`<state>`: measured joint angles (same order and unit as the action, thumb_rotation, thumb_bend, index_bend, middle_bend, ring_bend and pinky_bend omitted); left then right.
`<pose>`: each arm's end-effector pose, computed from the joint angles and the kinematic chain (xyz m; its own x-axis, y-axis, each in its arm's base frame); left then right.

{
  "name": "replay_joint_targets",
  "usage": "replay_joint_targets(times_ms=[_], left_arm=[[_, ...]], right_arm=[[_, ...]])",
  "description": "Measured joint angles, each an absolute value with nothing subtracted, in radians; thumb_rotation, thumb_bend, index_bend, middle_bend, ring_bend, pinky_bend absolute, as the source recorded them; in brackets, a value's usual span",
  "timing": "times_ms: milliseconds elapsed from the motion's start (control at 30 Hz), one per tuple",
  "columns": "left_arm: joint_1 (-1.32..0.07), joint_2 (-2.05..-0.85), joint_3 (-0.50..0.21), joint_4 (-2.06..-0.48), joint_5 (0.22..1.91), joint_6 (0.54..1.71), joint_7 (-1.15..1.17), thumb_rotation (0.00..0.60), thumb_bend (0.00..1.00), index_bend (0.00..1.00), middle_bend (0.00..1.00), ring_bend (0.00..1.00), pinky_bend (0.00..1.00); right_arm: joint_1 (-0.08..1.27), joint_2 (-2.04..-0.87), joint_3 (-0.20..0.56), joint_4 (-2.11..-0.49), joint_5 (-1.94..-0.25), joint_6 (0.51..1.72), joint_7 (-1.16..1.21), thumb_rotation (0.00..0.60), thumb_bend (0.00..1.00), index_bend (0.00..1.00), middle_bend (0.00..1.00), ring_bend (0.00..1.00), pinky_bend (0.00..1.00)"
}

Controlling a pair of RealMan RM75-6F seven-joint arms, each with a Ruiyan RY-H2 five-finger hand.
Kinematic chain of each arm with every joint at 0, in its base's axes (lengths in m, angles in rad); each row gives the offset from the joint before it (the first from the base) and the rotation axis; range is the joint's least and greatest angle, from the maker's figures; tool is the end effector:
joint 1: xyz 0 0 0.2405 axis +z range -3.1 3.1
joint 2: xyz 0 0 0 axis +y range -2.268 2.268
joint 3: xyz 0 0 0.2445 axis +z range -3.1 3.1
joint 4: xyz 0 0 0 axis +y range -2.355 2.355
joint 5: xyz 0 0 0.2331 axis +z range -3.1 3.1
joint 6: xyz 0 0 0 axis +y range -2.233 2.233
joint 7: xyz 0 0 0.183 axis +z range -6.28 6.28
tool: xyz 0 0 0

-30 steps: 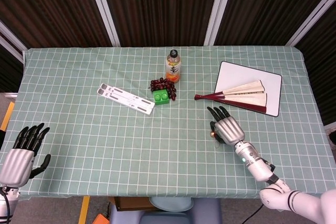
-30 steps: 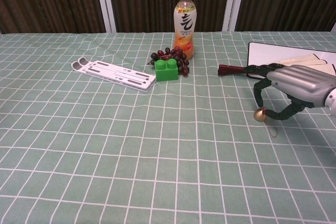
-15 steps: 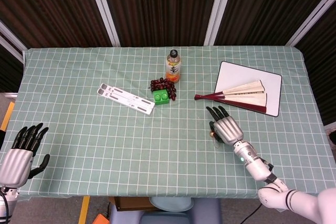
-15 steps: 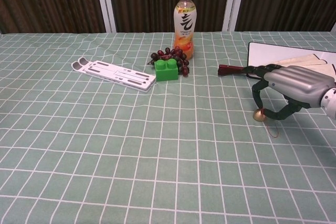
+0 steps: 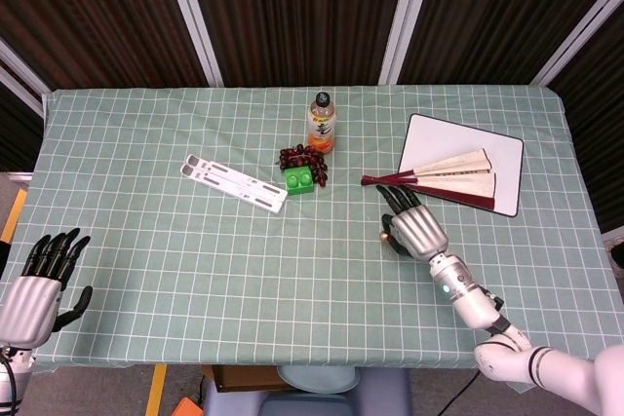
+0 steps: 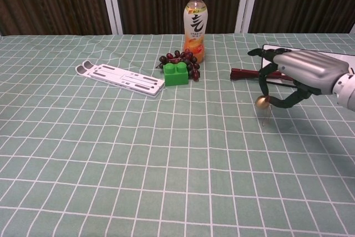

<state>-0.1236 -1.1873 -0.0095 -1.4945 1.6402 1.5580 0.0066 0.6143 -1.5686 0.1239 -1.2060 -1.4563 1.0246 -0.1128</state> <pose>-0.2940 0.2227 0.1170 0.4474 -0.0527 0.8928 0.8755 -0.1779 -0.4492 -0.1994 -0.3747 -0.0374 0.5349 -0.1439 0.8326 -0.7932 -0.4250 0.4361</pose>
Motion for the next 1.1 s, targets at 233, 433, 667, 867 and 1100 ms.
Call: replay_joint_targets(times_ms=[233, 433, 667, 867, 1100], left_arm=[[-0.120, -1.185, -0.007, -1.496, 1.639, 1.561, 0.009, 0.600, 0.44, 0.00, 0.00, 0.00, 0.02], [-0.123, -1.186, -0.012, -1.495, 1.638, 1.559, 0.010, 0.600, 0.44, 0.00, 0.00, 0.00, 0.02], [-0.125, -1.186, -0.009, -1.491, 1.631, 1.546, 0.009, 0.600, 0.44, 0.00, 0.00, 0.00, 0.02], [-0.127, -1.188, -0.009, -1.493, 1.636, 1.546, 0.013, 0.600, 0.44, 0.00, 0.00, 0.00, 0.02], [-0.128, -1.188, -0.011, -1.494, 1.627, 1.541, 0.013, 0.600, 0.44, 0.00, 0.00, 0.00, 0.02]], right_arm=[[0.568, -1.458, 0.053, -1.334, -1.499, 1.072, -0.177, 0.600, 0.62, 0.77, 0.10, 0.00, 0.00], [0.586, -1.463, 0.075, -1.368, -1.487, 1.057, -0.188, 0.600, 0.62, 0.77, 0.10, 0.00, 0.00], [0.578, -1.465, 0.062, -1.364, -1.472, 1.047, -0.238, 0.600, 0.62, 0.77, 0.10, 0.00, 0.00], [0.576, -1.473, 0.062, -1.357, -1.473, 1.069, -0.227, 0.600, 0.62, 0.77, 0.10, 0.00, 0.00], [0.596, -1.516, 0.058, -1.302, -1.461, 1.013, -0.221, 0.600, 0.62, 0.77, 0.10, 0.00, 0.00]])
